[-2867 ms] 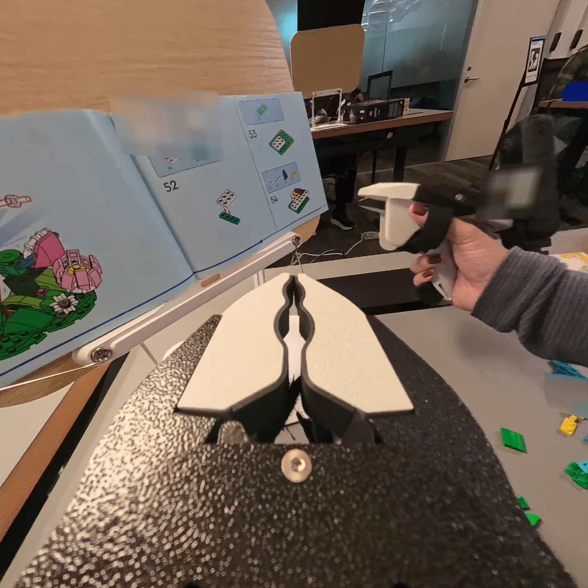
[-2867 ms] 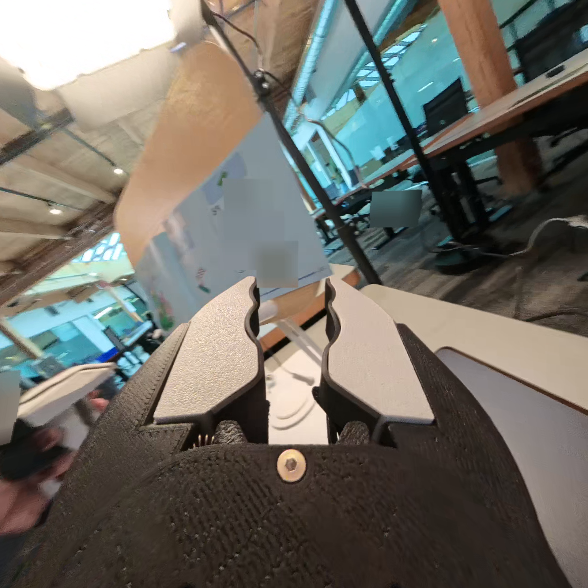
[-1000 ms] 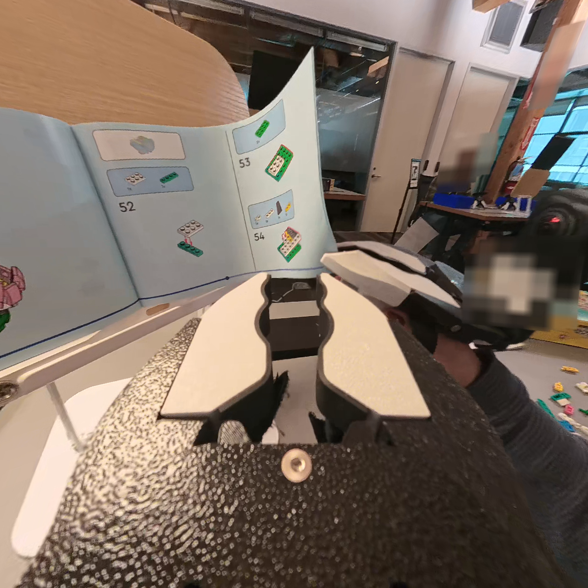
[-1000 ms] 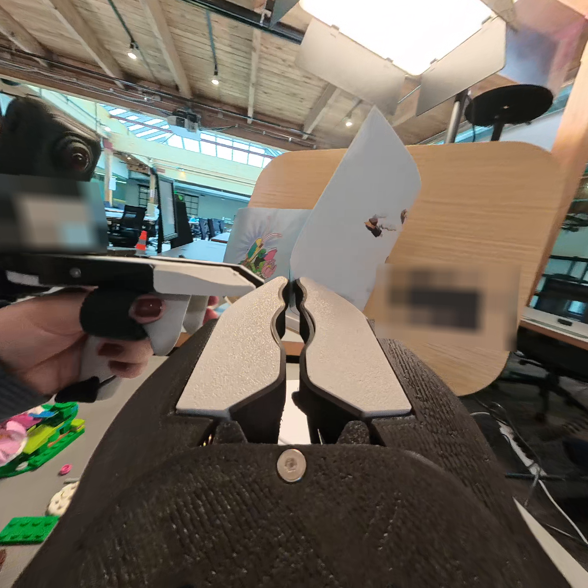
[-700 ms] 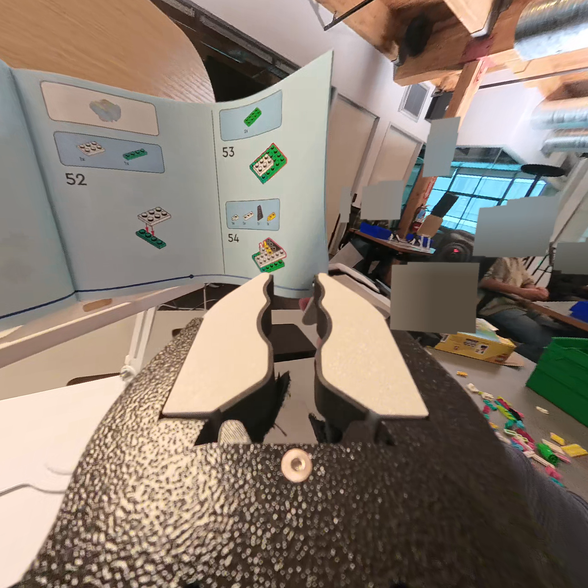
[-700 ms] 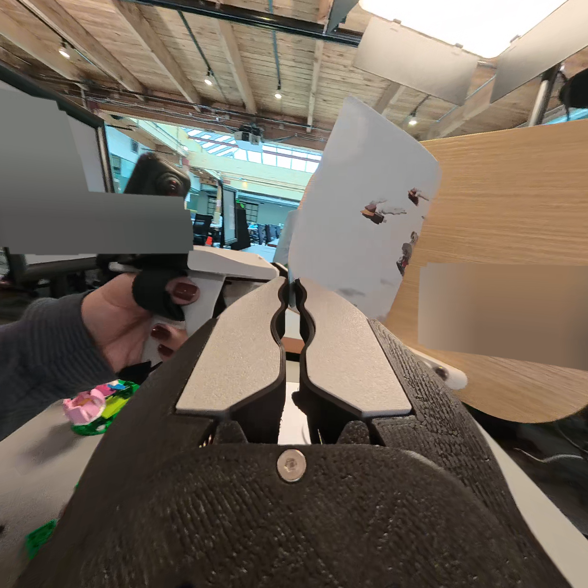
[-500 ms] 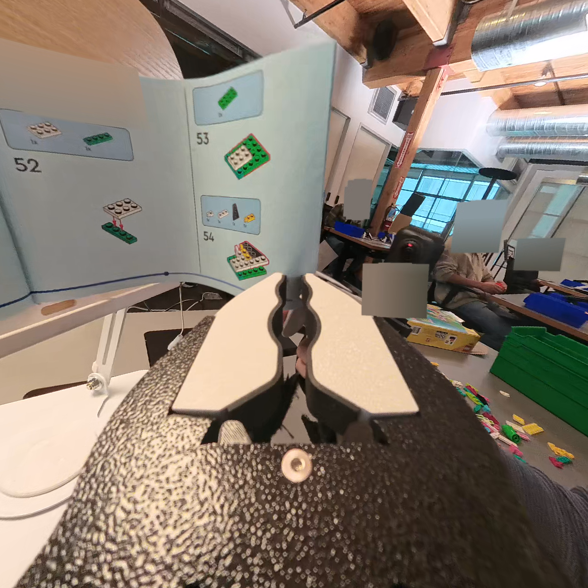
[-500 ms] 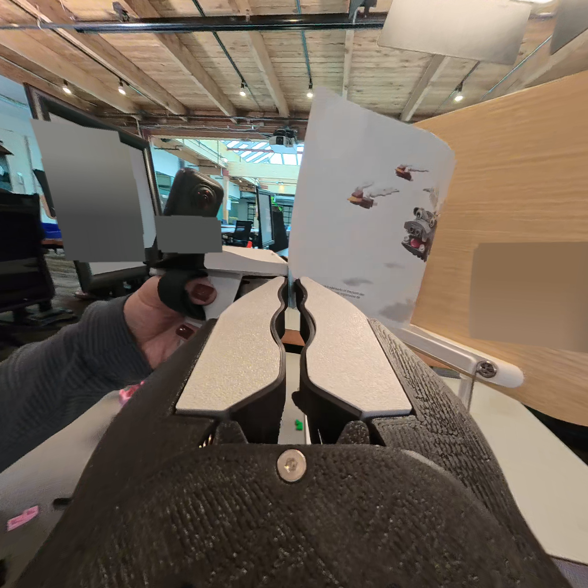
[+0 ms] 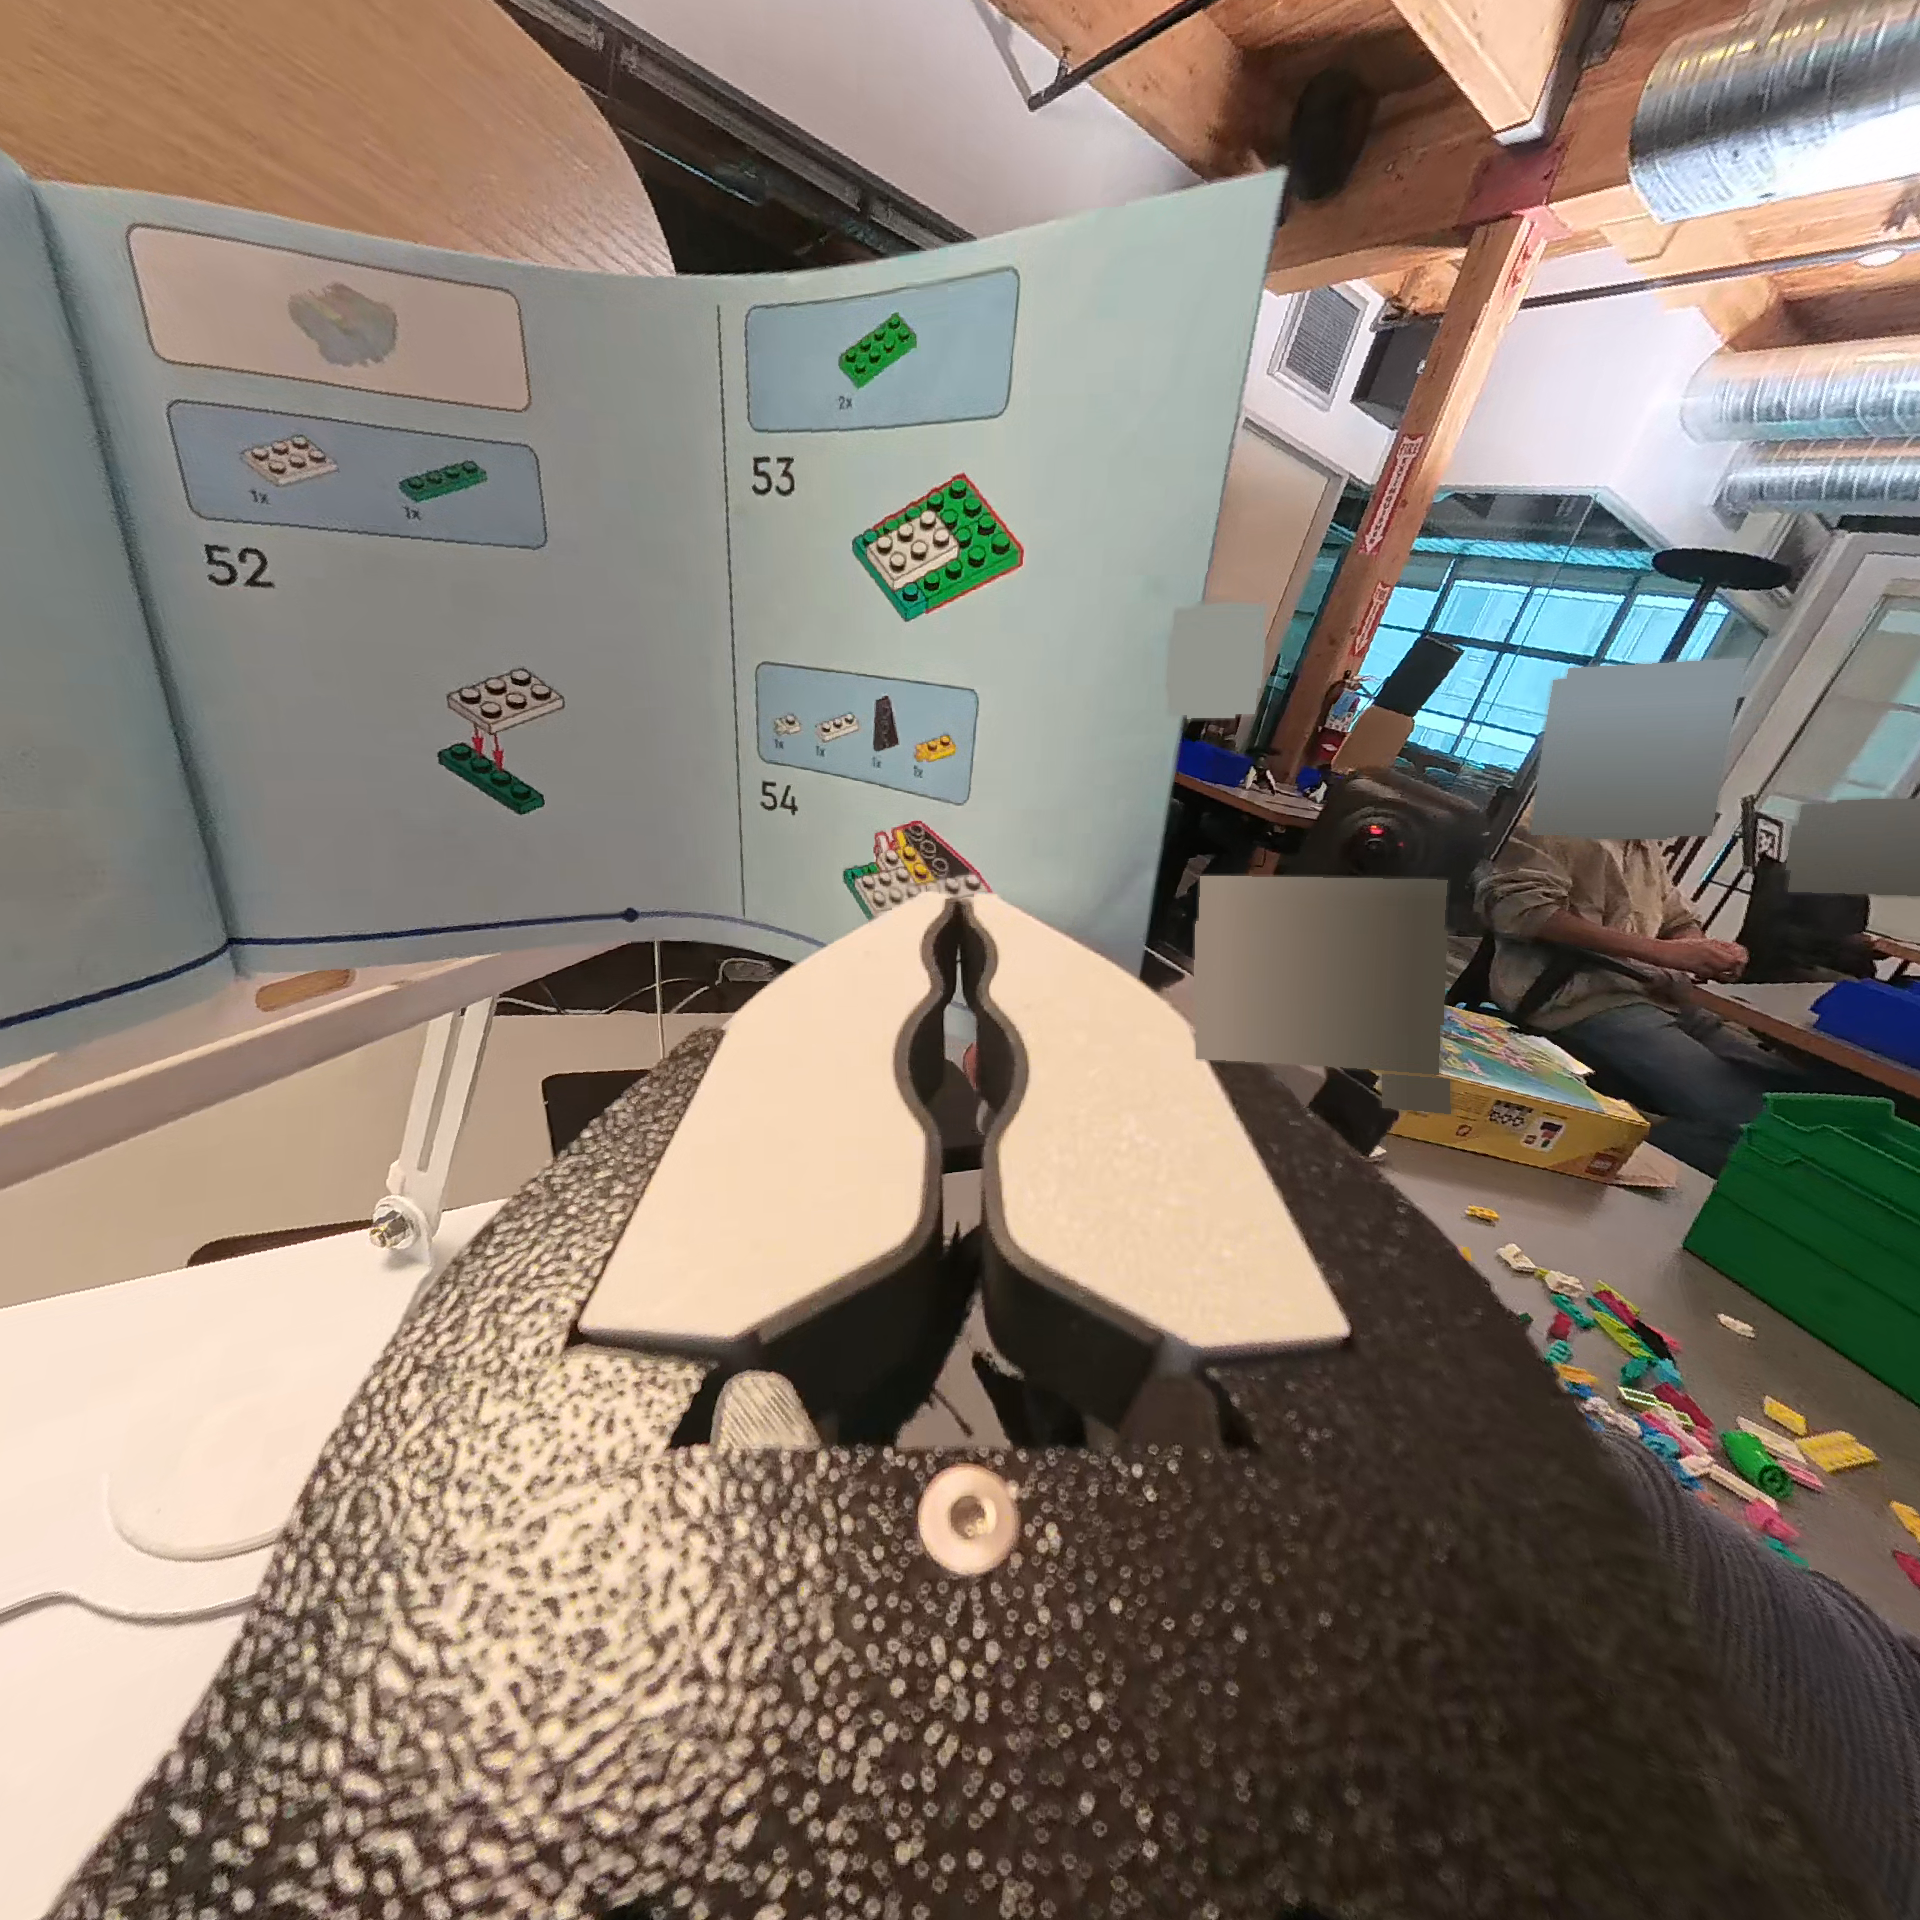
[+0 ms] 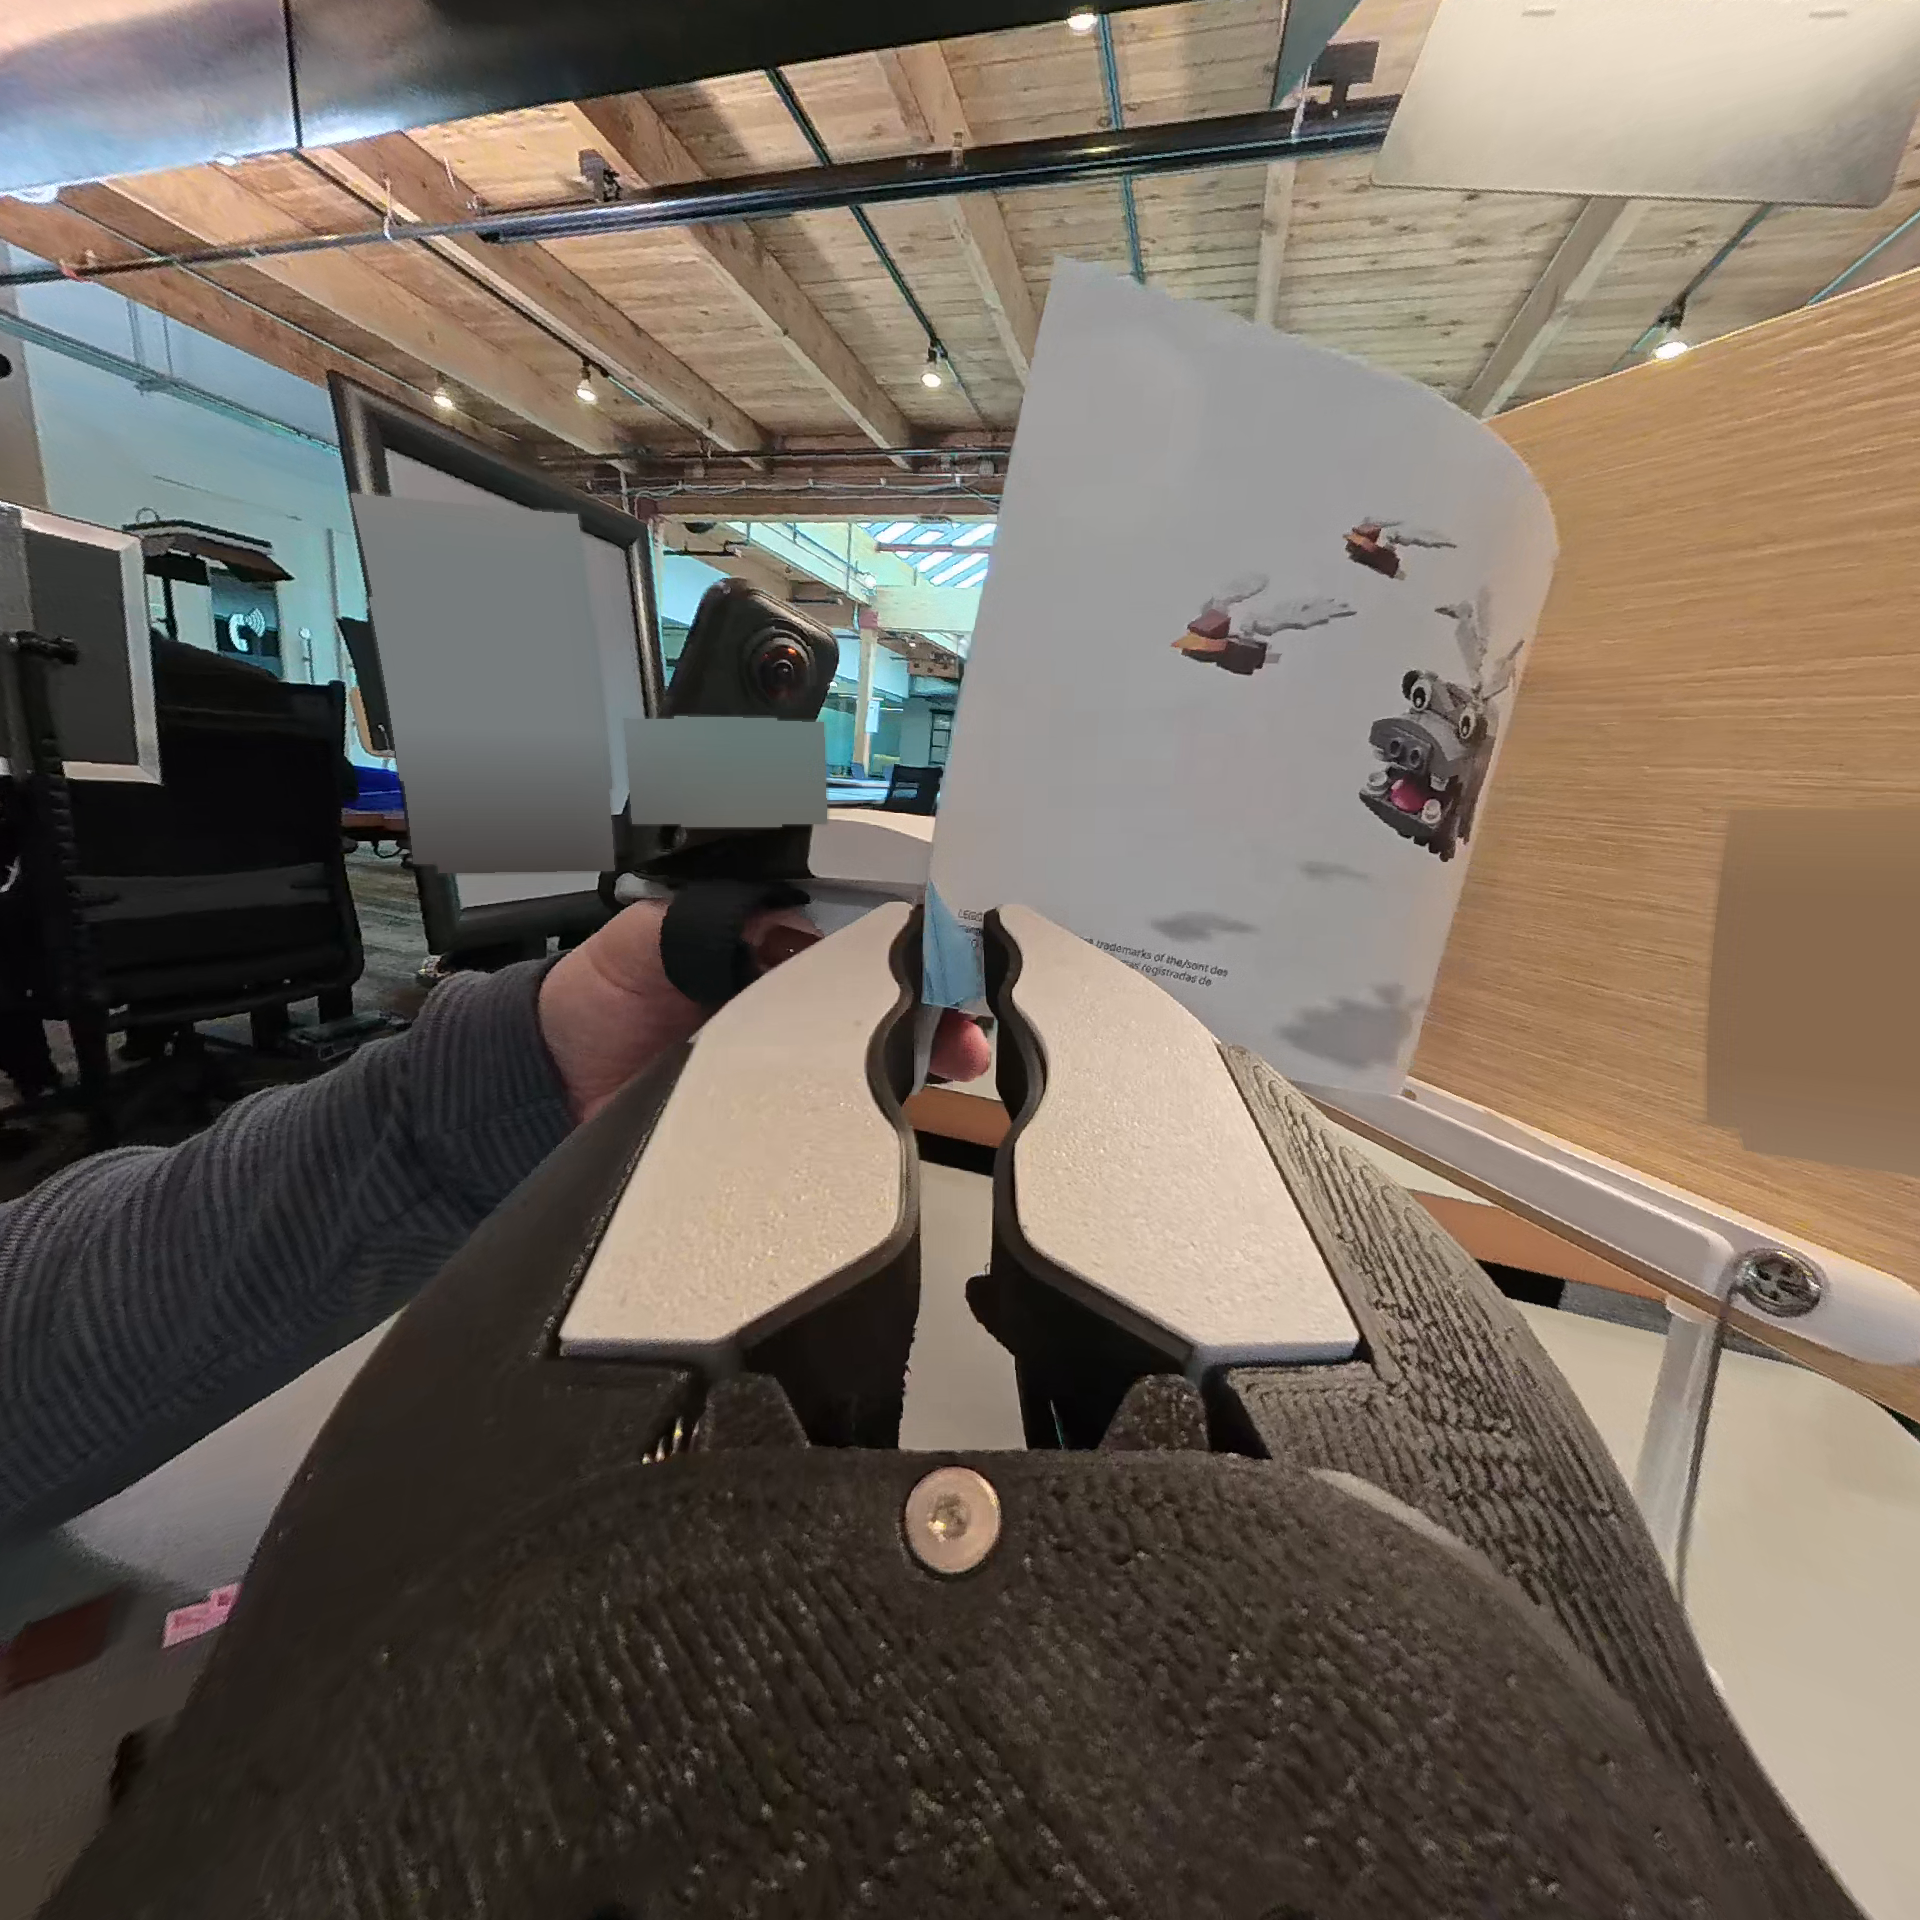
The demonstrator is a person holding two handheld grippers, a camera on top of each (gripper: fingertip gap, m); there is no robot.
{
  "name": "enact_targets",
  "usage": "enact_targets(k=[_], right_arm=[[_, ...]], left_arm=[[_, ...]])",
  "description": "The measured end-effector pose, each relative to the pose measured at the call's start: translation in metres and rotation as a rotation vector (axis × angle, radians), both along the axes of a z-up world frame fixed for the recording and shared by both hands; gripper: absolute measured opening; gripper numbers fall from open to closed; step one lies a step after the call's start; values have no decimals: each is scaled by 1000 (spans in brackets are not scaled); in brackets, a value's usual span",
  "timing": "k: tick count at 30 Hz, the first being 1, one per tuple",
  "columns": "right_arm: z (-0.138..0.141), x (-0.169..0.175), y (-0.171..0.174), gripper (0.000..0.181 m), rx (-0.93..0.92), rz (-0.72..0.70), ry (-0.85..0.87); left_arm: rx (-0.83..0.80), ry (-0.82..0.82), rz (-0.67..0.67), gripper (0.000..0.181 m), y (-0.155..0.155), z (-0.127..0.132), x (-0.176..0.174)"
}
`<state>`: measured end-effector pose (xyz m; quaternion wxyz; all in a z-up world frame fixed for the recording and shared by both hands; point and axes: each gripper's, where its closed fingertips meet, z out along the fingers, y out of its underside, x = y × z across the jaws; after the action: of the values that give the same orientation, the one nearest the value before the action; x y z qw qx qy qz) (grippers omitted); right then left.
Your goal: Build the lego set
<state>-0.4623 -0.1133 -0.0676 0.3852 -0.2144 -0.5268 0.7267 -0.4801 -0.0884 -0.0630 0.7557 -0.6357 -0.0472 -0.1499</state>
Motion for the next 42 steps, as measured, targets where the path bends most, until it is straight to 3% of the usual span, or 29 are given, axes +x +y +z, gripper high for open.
enact_targets(k=[18,42], right_arm=[[-7,-2,-13,15,28,56,-15],[-12,-4,-9,20,82,2,-20]], left_arm=[[9,-1,16,0,0,2,-2],[10,30,43,0,4,3,0]])
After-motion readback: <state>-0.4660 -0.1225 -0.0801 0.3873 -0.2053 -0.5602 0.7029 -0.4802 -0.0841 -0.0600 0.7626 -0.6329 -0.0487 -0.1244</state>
